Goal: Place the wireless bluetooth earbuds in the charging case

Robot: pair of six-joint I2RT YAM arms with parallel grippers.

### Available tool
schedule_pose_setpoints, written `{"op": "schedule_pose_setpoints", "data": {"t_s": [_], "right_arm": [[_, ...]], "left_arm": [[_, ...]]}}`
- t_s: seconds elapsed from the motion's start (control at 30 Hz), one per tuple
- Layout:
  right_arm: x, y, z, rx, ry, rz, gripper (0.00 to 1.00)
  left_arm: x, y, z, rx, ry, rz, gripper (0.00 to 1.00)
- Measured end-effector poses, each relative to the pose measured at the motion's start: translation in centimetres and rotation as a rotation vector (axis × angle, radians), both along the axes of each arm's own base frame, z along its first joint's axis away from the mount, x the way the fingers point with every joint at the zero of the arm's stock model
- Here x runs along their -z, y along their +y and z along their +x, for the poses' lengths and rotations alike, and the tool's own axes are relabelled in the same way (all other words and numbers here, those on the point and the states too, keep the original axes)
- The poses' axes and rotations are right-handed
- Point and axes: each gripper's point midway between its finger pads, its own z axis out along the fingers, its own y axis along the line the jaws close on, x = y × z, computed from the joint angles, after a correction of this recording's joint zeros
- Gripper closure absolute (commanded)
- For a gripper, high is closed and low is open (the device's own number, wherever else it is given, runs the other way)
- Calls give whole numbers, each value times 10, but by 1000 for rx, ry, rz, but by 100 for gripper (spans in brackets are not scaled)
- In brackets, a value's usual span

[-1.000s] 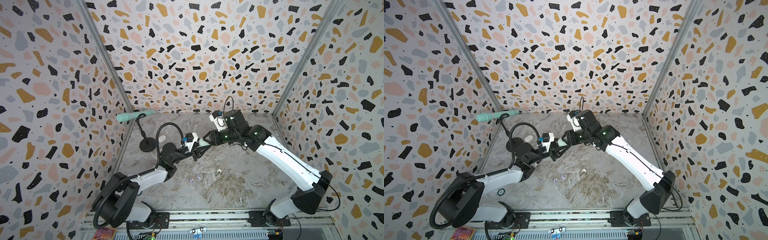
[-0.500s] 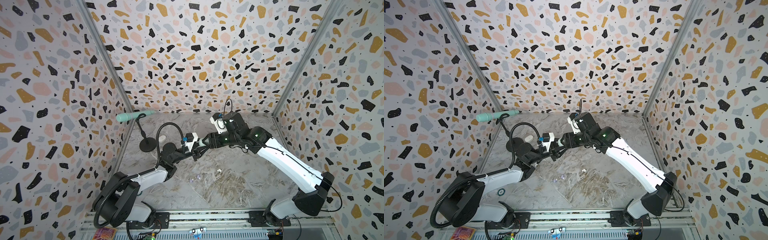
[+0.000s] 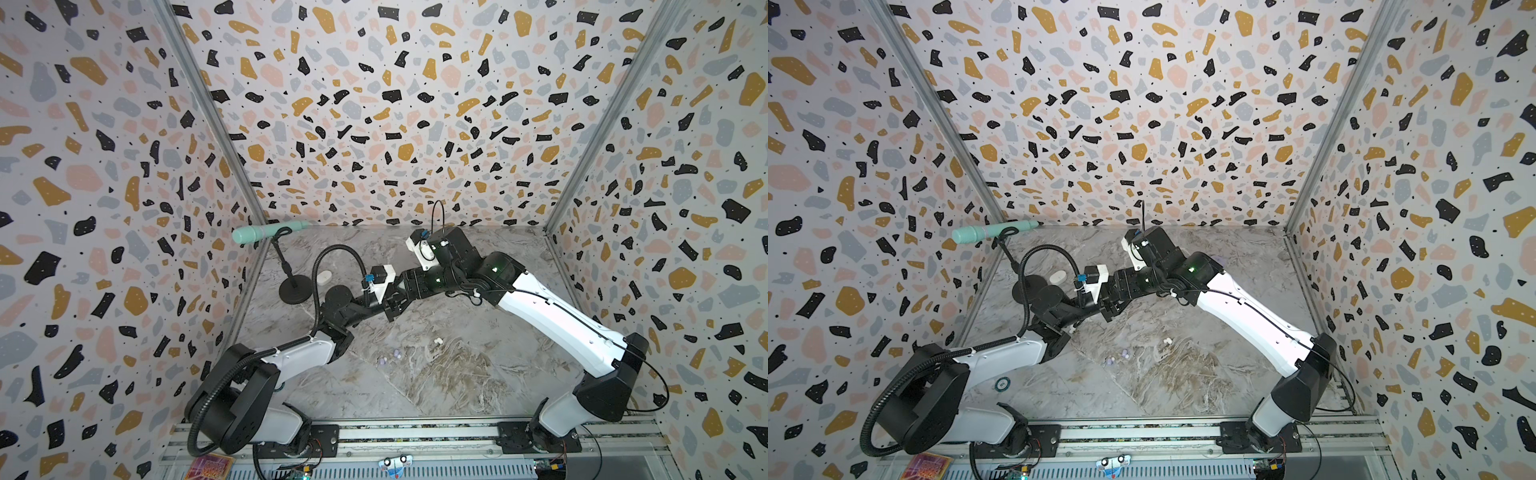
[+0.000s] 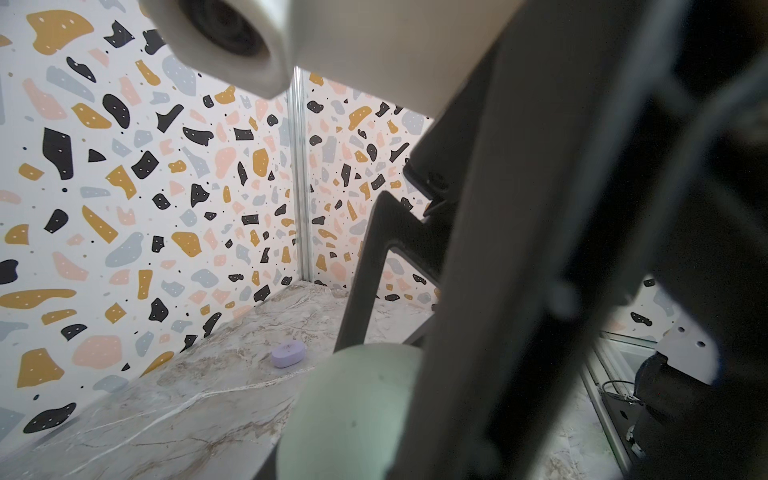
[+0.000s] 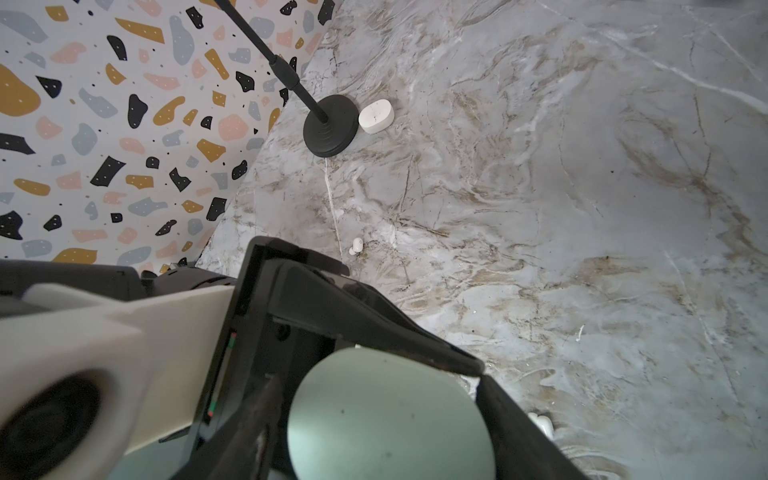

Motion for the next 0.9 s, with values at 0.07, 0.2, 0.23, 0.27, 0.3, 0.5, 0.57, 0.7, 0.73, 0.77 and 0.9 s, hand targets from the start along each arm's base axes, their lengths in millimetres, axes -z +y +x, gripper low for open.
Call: {"op": "schedule_pose_setpoints", "data": {"t_s": [0.07, 0.2, 0.23, 0.27, 0.3, 0.5, 0.57, 0.7, 0.73, 0.77, 0.9], "right_arm": [[0, -1, 0, 3, -1, -3, 38], [0, -1, 1, 4, -5, -6, 44], [0, -1, 1, 4, -5, -6, 45], [0, -1, 1, 4, -5, -6, 46], [0, -1, 1, 4, -4, -5, 47], [2, -6, 5, 26, -14, -16, 47], [5, -13, 7, 44, -18, -22, 47], [17, -51, 16, 130, -19, -40, 48], [21, -65, 19, 165, -20, -43, 48], [24, -78, 22, 194, -20, -46, 47], [48, -139, 32, 345, -19, -65, 47]], "left_arm": [[0, 0, 0, 0, 0, 0, 65], [0, 0, 0, 1, 5, -1, 63], [0, 0, 0, 0, 5, -1, 62], [0, 0, 0, 0, 6, -1, 61], [1, 0, 0, 0, 7, 0, 57], [5, 1, 6, -29, 32, 9, 4], [10, 3, 10, -55, 59, 21, 0], [25, 12, 24, -161, 141, 66, 0], [28, 16, 27, -193, 161, 79, 0], [32, 20, 31, -226, 182, 93, 0], [47, 40, 41, -371, 248, 161, 0]]}}
